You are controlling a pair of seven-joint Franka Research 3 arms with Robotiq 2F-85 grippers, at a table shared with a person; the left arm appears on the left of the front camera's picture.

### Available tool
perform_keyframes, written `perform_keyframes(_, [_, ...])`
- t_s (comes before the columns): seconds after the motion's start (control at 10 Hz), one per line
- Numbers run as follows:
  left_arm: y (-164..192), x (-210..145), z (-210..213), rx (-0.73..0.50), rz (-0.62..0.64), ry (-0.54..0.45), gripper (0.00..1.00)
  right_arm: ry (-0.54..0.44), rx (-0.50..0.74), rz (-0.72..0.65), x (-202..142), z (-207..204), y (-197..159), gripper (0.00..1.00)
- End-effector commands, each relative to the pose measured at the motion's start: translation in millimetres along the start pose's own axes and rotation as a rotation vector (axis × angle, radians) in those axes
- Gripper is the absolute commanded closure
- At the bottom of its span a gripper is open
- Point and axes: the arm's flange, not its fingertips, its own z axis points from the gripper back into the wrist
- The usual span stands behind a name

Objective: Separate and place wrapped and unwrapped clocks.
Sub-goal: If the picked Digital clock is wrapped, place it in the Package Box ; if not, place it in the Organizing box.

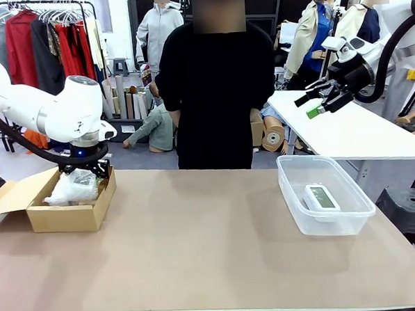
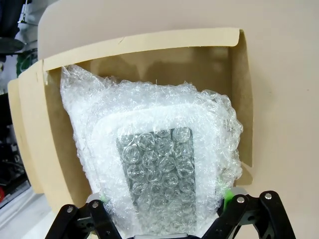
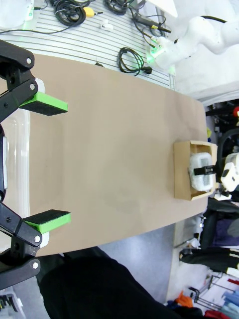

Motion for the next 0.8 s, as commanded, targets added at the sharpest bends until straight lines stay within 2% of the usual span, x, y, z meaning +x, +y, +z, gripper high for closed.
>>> perform_keyframes(0.0, [2.0, 4.6, -4.3, -0.035, -0.009, -0.011, 1.00, -0.008, -0.001, 0.002, 2.1, -0.1, 0.8, 0.00])
perform_keyframes(0.7, [-1.8, 4.2, 1.0, -0.009, -0.002, -0.038, 1.00, -0.008, -0.001, 0.002, 2.1, -0.1, 0.8, 0.00])
